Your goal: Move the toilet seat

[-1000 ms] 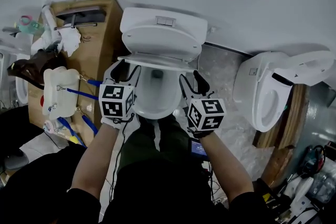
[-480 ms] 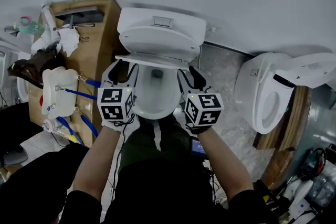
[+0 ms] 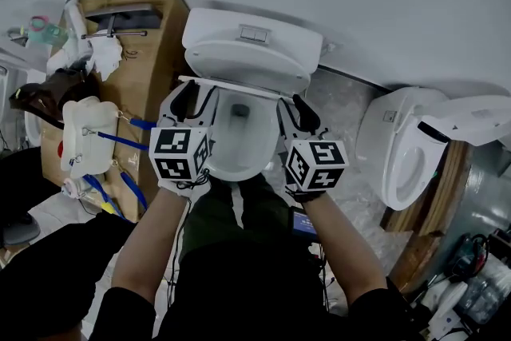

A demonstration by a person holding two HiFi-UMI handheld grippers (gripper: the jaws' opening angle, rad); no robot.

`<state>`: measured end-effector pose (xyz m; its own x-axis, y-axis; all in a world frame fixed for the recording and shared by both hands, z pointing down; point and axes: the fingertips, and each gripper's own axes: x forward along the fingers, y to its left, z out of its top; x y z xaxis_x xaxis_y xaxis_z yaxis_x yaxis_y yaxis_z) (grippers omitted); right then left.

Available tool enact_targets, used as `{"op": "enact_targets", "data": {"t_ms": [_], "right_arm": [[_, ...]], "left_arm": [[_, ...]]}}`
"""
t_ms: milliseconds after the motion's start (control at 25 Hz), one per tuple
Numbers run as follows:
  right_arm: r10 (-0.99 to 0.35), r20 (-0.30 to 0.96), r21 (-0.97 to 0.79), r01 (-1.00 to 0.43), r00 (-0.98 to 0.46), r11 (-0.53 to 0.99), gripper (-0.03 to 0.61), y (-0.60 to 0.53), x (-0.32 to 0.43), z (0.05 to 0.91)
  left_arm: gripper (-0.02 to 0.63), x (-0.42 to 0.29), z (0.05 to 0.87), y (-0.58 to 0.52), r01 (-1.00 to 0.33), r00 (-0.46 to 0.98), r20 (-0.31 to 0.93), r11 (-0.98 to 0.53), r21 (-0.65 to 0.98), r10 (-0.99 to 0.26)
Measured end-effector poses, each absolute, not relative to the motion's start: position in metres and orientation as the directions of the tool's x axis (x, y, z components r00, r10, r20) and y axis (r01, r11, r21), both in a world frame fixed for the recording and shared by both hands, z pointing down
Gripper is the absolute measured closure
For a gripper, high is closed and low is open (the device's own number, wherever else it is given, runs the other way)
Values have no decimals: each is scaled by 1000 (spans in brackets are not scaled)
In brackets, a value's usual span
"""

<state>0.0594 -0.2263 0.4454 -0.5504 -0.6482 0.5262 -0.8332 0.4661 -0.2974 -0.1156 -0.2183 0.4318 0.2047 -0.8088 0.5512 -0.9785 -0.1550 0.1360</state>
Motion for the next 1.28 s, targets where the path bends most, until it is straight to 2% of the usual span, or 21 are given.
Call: {"op": "enact_targets", "data": {"t_ms": [1280], "right_arm": [[-654, 514, -311, -831, -555, 461, 426, -284, 60, 444]], "left_arm": [[400, -115, 429, -278, -976, 205, 524, -133, 172, -826]]}}
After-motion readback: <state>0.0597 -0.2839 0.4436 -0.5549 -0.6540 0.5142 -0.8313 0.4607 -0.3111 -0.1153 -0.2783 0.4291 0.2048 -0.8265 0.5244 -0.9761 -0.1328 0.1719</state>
